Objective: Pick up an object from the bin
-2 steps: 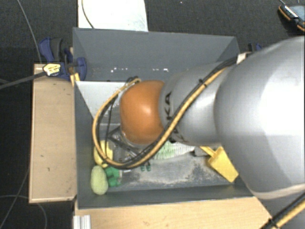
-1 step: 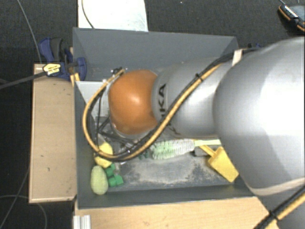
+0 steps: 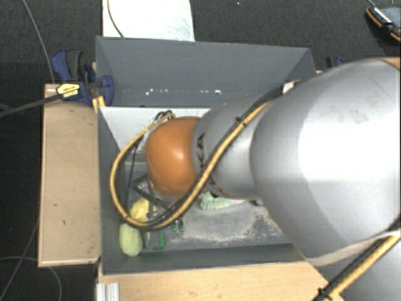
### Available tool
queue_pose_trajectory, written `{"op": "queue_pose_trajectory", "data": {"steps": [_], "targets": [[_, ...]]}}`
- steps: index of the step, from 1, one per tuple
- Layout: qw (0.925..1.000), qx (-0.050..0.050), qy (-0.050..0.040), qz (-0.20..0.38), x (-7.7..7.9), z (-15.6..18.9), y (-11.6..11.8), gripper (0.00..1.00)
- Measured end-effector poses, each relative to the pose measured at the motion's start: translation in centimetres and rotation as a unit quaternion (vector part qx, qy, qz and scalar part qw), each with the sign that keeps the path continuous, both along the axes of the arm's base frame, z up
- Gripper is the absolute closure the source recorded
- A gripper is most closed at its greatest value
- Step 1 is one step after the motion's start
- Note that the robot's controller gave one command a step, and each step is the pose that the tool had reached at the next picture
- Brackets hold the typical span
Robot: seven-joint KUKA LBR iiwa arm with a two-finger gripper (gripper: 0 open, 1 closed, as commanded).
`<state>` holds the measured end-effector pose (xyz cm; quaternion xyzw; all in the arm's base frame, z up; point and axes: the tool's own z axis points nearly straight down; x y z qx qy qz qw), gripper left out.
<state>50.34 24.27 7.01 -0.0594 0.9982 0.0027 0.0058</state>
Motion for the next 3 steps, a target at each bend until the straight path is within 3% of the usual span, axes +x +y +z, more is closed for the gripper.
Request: {"op": "queue_pose_trajectory", "data": {"steps": [1,2,3], "targets": [[0.9759,-0.001,-0.0071,0.218,1.9,0.2,-3.3,0.00],[0.9999,0.001,-0.0016,0.011,-0.5,0.1,-1.7,0.00],[0.9793,-0.001,-0.0059,0.202,1.1,8.3,-1.9,0.00]]}}
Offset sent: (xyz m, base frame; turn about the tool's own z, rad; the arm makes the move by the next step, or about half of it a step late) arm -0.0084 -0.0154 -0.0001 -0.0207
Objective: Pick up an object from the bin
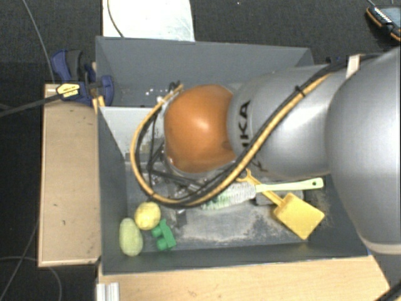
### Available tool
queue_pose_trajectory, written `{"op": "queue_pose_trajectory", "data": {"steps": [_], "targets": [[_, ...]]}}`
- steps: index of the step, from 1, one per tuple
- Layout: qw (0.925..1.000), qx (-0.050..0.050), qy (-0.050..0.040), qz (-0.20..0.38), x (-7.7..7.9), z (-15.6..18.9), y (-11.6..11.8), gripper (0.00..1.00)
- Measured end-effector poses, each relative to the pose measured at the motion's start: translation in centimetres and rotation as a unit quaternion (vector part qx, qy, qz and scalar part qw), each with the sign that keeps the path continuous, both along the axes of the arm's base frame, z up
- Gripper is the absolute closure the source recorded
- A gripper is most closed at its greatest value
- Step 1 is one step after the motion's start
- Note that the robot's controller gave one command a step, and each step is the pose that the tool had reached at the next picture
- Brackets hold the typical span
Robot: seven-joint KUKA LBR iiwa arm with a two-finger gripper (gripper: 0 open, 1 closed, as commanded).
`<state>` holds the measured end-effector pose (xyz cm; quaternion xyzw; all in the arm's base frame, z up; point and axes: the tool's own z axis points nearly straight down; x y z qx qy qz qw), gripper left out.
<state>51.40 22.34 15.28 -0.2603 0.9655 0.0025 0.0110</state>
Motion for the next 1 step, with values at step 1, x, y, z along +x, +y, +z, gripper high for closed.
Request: {"op": "queue_pose_trajectory", "data": {"steps": [1], "targets": [[0.9837,0.003,0.0040,-0.180,-1.41,-7.86,-0.27,0.00]]}}
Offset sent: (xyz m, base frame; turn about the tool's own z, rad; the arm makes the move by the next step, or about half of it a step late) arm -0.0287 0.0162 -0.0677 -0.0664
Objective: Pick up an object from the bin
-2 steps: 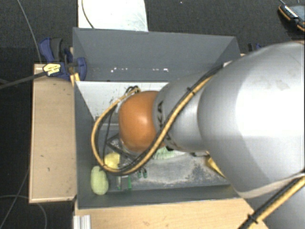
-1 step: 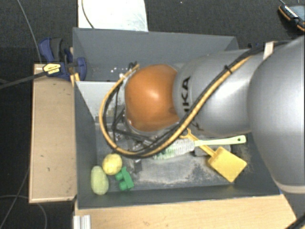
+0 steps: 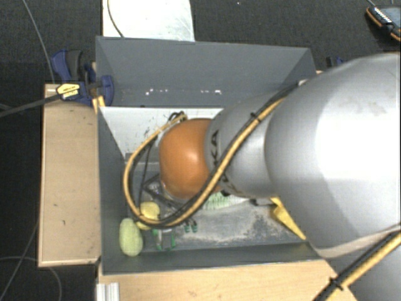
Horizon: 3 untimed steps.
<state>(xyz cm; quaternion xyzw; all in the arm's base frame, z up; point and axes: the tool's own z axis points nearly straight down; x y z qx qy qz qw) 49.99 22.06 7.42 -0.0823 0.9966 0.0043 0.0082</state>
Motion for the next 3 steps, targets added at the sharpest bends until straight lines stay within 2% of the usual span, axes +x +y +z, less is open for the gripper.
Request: {"op": "queue_pose_trajectory", "data": {"steps": [1,2,3], "targets": [[0.9776,-0.002,-0.0121,0.210,-1.2,0.9,1.7,0.00],[0.9999,-0.002,0.0027,0.016,-1.3,-0.4,-2.1,1.00],[0.9999,-0.001,0.0029,0.016,-1.3,-0.3,-2.0,1.00]]}}
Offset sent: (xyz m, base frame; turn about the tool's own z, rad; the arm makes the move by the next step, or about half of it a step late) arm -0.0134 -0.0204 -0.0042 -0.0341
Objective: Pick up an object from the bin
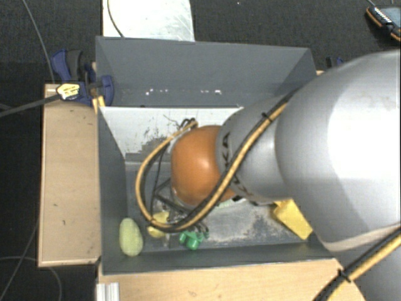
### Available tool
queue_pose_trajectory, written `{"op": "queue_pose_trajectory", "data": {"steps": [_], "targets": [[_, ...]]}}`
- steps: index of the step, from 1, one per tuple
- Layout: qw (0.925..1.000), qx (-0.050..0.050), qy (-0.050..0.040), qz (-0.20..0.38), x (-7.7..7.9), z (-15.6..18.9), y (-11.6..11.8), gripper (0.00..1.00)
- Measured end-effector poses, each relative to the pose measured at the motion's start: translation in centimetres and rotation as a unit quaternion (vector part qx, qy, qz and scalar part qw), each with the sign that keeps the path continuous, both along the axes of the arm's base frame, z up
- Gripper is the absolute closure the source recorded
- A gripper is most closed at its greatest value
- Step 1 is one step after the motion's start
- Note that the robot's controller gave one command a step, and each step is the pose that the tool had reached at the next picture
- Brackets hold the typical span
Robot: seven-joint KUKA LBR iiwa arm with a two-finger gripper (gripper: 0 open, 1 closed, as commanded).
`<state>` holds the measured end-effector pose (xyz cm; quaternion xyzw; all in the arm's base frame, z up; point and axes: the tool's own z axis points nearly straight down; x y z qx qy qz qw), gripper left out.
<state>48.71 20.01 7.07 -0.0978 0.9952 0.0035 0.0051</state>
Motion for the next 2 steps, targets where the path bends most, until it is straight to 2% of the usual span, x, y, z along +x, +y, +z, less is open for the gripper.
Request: {"op": "queue_pose_trajectory", "data": {"steps": [1,2], "targets": [[1.0000,0.000,0.0000,-0.002,0.2,0.6,-1.2,1.00],[0.9999,0.000,0.0012,0.012,-0.4,12.1,-3.7,1.00]]}}
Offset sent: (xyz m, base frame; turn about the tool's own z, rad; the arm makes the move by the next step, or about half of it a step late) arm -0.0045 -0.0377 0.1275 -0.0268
